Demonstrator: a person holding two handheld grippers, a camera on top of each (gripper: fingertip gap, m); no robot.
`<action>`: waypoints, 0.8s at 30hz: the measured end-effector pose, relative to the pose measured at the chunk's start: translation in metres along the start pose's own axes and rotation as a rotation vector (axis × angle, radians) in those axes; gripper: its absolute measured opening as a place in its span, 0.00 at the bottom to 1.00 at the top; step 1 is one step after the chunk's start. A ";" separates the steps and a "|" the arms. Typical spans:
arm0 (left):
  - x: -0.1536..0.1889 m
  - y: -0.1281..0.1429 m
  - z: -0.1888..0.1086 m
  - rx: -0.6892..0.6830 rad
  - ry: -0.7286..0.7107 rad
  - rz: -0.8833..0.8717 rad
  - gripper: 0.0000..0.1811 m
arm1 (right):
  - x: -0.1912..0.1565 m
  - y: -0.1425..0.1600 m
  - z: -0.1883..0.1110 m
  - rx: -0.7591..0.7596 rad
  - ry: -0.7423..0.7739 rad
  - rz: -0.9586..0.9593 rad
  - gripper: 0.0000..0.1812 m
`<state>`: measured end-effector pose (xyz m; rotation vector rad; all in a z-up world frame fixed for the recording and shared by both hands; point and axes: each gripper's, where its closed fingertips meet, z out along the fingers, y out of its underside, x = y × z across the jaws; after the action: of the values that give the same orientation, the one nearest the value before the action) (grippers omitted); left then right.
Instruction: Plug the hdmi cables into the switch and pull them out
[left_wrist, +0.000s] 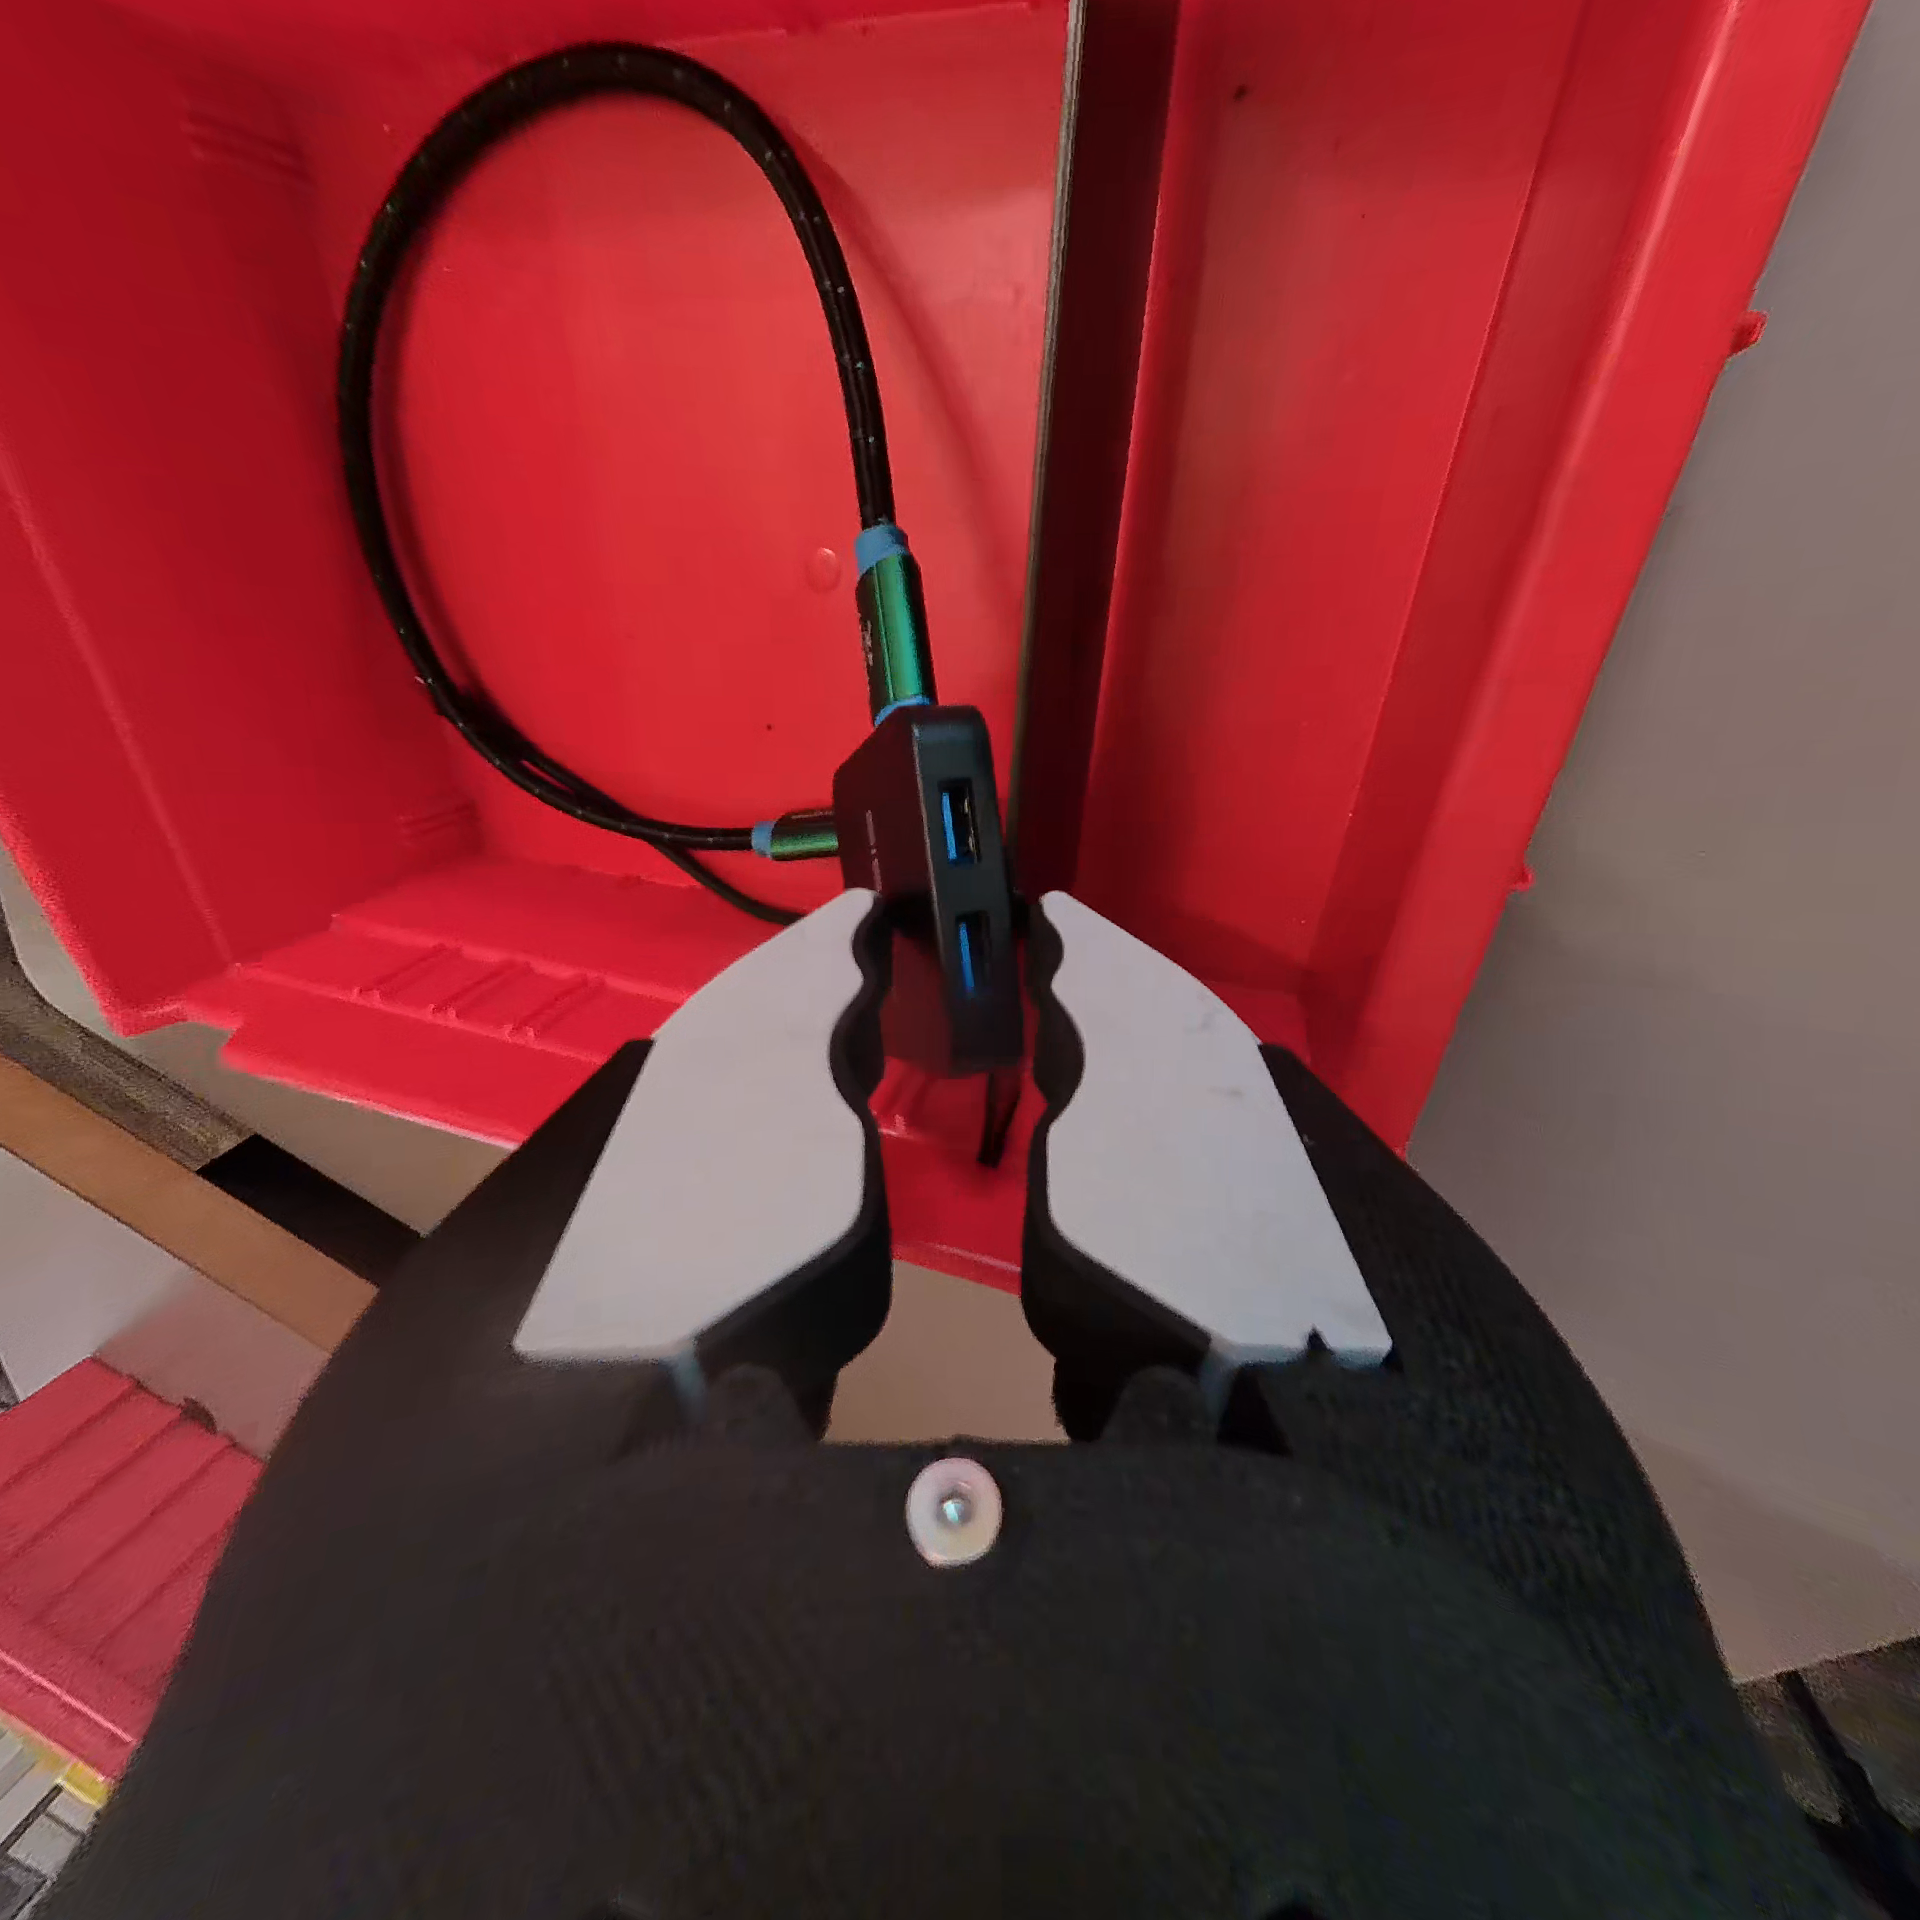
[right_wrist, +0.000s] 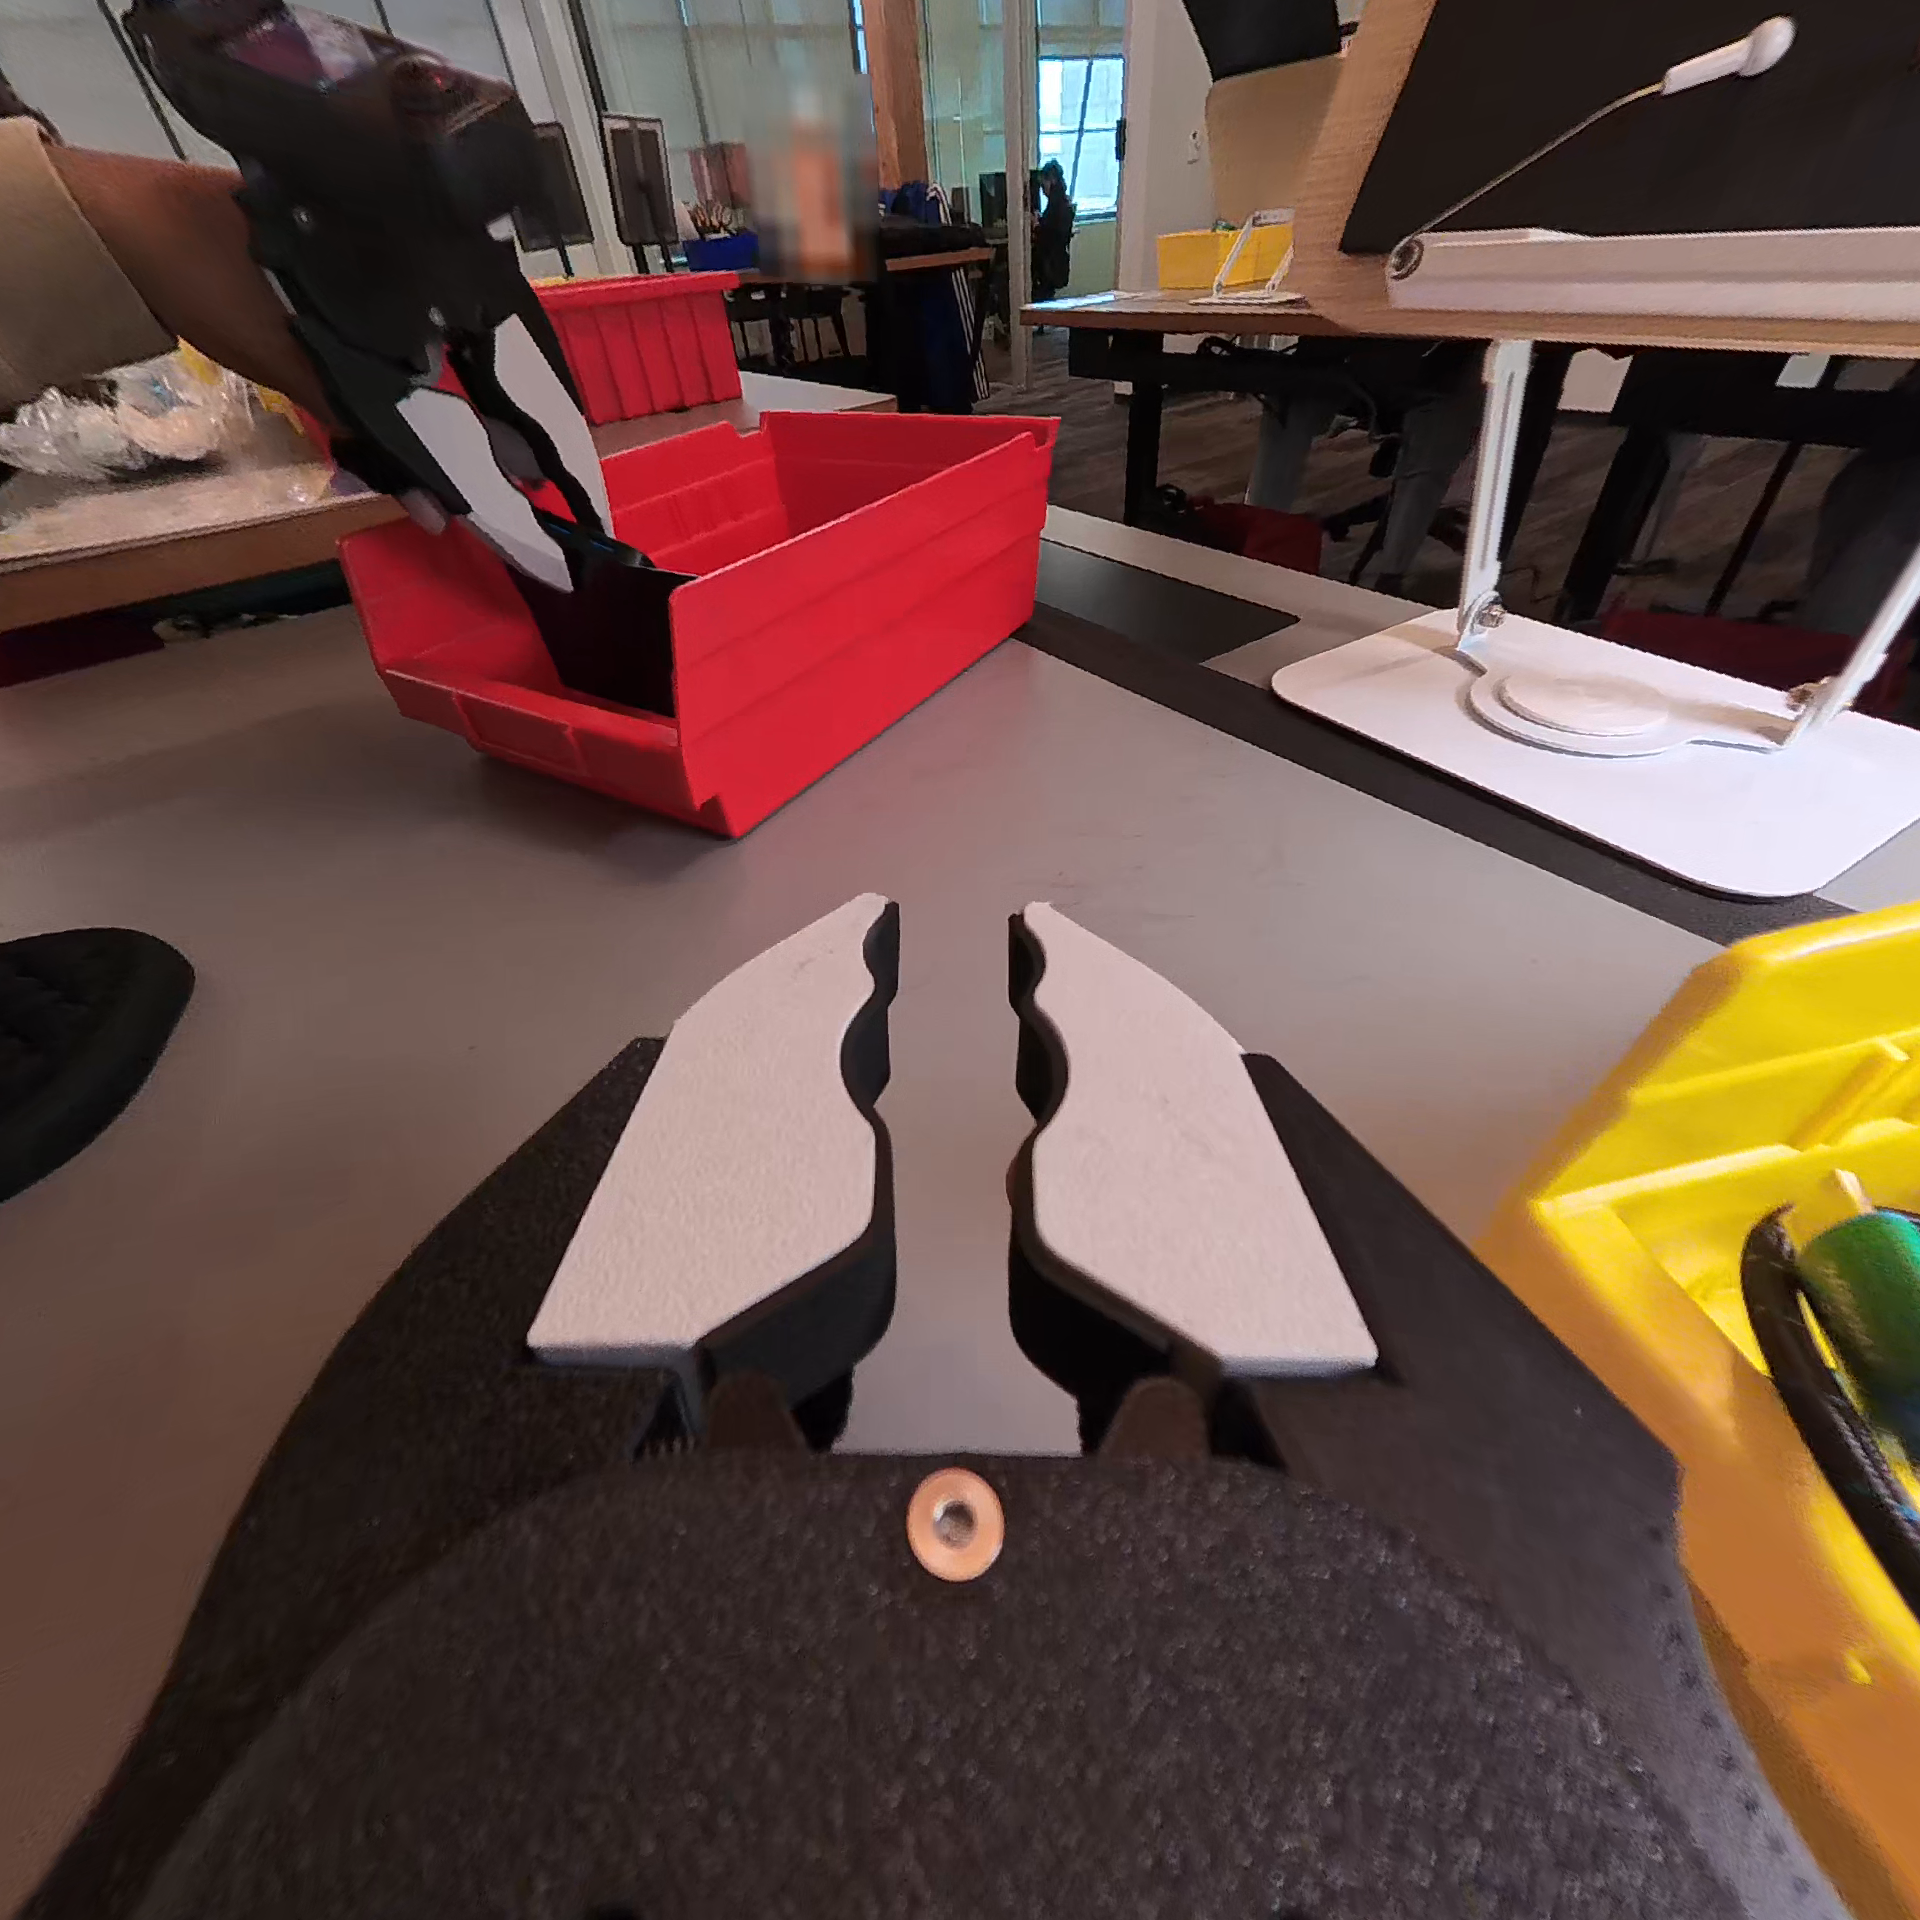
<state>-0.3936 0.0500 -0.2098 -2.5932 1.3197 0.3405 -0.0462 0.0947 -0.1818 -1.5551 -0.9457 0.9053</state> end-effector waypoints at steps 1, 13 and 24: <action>-0.001 0.001 -0.002 0.004 -0.001 0.001 0.13 | -0.001 0.001 0.000 -0.002 -0.001 -0.002 0.11; -0.057 -0.014 -0.072 0.187 -0.307 -0.101 0.08 | 0.003 0.008 0.005 -0.014 -0.004 0.035 0.10; -0.066 -0.074 -0.191 0.484 -0.607 -0.098 0.08 | 0.000 0.010 0.007 -0.013 -0.012 0.031 0.10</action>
<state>-0.3507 0.0871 -0.0021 -1.9238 0.9125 0.6362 -0.0514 0.0962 -0.1925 -1.5805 -0.9397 0.9334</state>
